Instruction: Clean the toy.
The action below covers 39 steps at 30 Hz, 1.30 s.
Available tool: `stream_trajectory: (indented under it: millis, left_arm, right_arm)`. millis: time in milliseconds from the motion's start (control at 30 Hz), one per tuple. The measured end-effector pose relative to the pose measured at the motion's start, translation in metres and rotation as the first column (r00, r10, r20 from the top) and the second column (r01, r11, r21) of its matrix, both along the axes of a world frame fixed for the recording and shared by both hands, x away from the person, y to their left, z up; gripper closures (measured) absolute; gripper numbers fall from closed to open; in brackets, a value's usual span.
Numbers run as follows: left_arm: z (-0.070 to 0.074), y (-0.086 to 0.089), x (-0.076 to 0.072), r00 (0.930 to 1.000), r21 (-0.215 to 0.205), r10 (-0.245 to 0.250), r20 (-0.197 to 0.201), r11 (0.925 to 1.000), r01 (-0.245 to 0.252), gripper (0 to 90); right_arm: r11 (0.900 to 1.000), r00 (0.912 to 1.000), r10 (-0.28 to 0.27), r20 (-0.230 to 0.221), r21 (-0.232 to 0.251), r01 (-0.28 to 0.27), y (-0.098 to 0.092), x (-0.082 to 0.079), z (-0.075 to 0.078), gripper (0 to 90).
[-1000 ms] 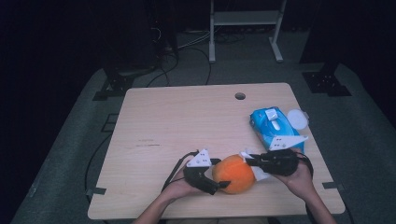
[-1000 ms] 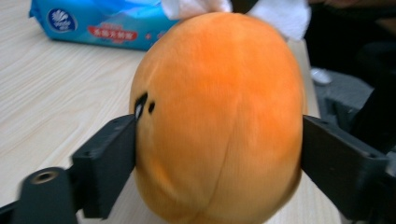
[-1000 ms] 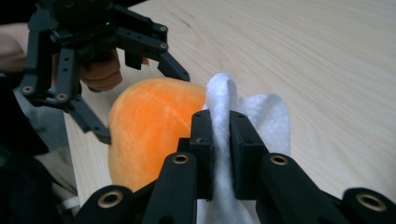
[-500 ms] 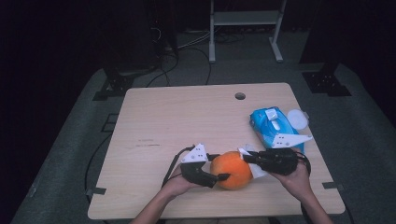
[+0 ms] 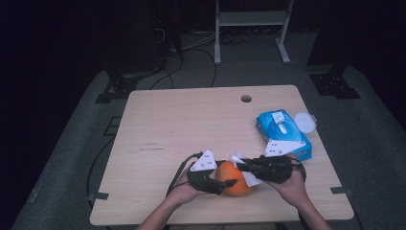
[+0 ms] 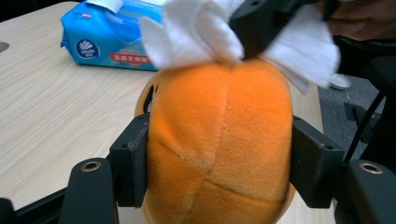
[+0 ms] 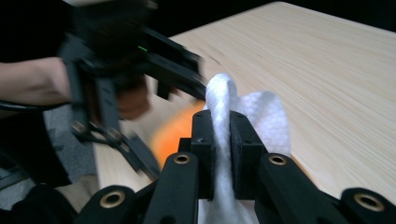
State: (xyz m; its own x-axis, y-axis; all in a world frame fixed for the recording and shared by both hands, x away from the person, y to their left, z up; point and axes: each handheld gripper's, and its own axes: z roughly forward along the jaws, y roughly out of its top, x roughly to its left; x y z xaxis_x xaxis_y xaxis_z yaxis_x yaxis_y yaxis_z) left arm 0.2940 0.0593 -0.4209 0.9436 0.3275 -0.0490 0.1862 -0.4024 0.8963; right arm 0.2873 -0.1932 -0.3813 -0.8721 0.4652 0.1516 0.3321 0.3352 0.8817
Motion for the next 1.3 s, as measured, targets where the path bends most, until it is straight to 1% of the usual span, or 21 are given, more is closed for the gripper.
stream_trajectory:
  millis: [33, 67, 100, 133, 200, 267, 300, 333, 433, 567, 633, 767, 867, 900, 933, 967, 1033, 1067, 1133, 1200, 1300]
  left_arm:
    - [0.000, 0.000, 0.000, 1.0000, 0.000, 0.000, 0.000, 1.0000, 0.000, 32.6]
    - [0.001, 0.002, 0.001, 1.0000, -0.003, 0.007, -0.006, 1.0000, -0.007, 32.5]
    - [0.001, 0.002, 0.001, 1.0000, -0.003, 0.007, -0.006, 1.0000, -0.007, 32.5]
    - [0.001, 0.002, 0.002, 0.9999, -0.004, 0.008, -0.006, 1.0000, -0.008, 32.5]
    - [0.004, 0.002, 0.002, 0.9999, -0.009, 0.010, -0.008, 0.9999, -0.010, 32.5]
    - [0.007, 0.002, 0.001, 0.9999, -0.011, 0.013, -0.001, 0.9999, -0.013, 32.5]
    - [0.007, 0.002, 0.001, 0.9999, -0.011, 0.013, -0.001, 0.9999, -0.013, 32.5]
    - [0.009, 0.003, 0.001, 0.9999, -0.014, 0.014, 0.002, 0.9998, -0.014, 32.6]
    - [0.012, 0.005, 0.000, 0.9998, -0.025, 0.022, -0.001, 0.9995, -0.022, 32.5]
    - [0.013, 0.006, -0.001, 0.9998, -0.018, 0.021, 0.002, 0.9996, -0.021, 32.5]
    - [0.013, 0.006, 0.000, 0.9998, -0.019, 0.019, 0.001, 0.9996, -0.019, 32.4]
    - [0.012, 0.005, 0.000, 0.9998, -0.020, 0.018, 0.002, 0.9996, -0.018, 31.4]
    - [0.009, 0.004, 0.001, 0.9999, -0.020, 0.013, 0.003, 0.9997, -0.013, 27.2]
    - [0.007, 0.004, 0.002, 0.9999, -0.028, 0.006, 0.010, 0.9996, -0.005, 20.0]
    - [0.005, 0.004, 0.003, 0.9998, -0.030, 0.001, 0.020, 0.9996, -0.001, 20.0]
    - [0.003, 0.005, 0.005, 0.9996, -0.047, -0.014, 0.023, 0.9988, 0.015, 13.3]
    - [-0.002, 0.009, 0.010, 0.9996, -0.072, -0.028, 0.005, 0.9970, 0.028, 10.6]
    - [-0.005, 0.010, 0.012, 0.9993, -0.077, -0.035, 0.012, 0.9964, 0.036, 7.4]
    - [-0.013, 0.012, 0.017, 0.9989, -0.094, -0.042, 0.020, 0.9946, 0.044, 5.7]
    - [-0.021, 0.012, 0.021, 0.9985, -0.128, -0.055, 0.005, 0.9902, 0.055, 2.9]
    - [-0.030, 0.009, 0.022, 0.9968, -0.155, -0.079, -0.012, 0.9850, 0.077, 2.5]
  right_arm:
    - [1.000, 1.0000, 0.000, 0.000, 0.000, 0.000, 0.000, 0.000, 0.000, 81.2]
    - [0.999, 0.9991, -0.041, -0.010, -0.002, 0.041, -0.011, 0.005, -0.004, 81.2]
    - [0.999, 0.9991, -0.041, -0.010, -0.002, 0.041, -0.011, 0.005, -0.004, 81.2]
    - [0.998, 0.9973, -0.070, -0.025, 0.001, 0.070, -0.019, 0.008, -0.007, 81.2]
    - [0.997, 0.9970, -0.071, -0.031, 0.008, 0.071, -0.021, 0.008, -0.007, 81.2]
    - [0.999, 0.9994, -0.033, -0.013, 0.023, 0.034, -0.011, 0.002, 0.000, 81.1]
    - [0.999, 0.9994, -0.033, -0.013, 0.023, 0.034, -0.011, 0.002, 0.000, 81.1]
    - [1.000, 1.0000, 0.005, 0.006, 0.029, -0.005, -0.001, -0.004, 0.006, 81.1]
    - [1.000, 0.9993, 0.020, 0.032, 0.024, -0.021, 0.004, -0.008, 0.009, 81.0]
    - [1.000, 0.9994, -0.025, 0.025, 0.007, 0.025, -0.003, -0.002, 0.003, 81.1]
    - [0.999, 0.9989, -0.046, 0.000, 0.015, 0.046, -0.008, 0.002, -0.004, 81.1]
    - [1.000, 0.9998, -0.013, 0.018, 0.027, 0.012, 0.001, -0.003, 0.002, 81.1]
    - [1.000, 0.9997, -0.013, 0.020, -0.004, 0.014, 0.004, -0.001, -0.002, 81.1]
    - [0.999, 0.9996, -0.029, 0.004, -0.019, 0.029, 0.000, 0.003, -0.009, 81.1]
    - [0.999, 0.9996, -0.029, 0.004, -0.019, 0.029, 0.000, 0.003, -0.009, 81.1]
    - [0.999, 0.9989, -0.041, -0.022, 0.002, 0.041, -0.006, 0.006, -0.014, 81.1]
    - [0.999, 0.9985, -0.049, -0.025, 0.002, 0.049, -0.009, 0.007, -0.014, 81.1]
    - [0.998, 0.9975, -0.065, -0.026, 0.000, 0.065, -0.014, 0.009, -0.015, 81.1]
    - [0.998, 0.9969, -0.070, -0.036, 0.004, 0.070, -0.016, 0.011, -0.016, 81.1]
    - [0.997, 0.9959, -0.073, -0.053, 0.016, 0.074, -0.020, 0.013, -0.018, 81.0]
    - [0.997, 0.9959, -0.071, -0.056, 0.018, 0.072, -0.020, 0.014, -0.019, 80.8]
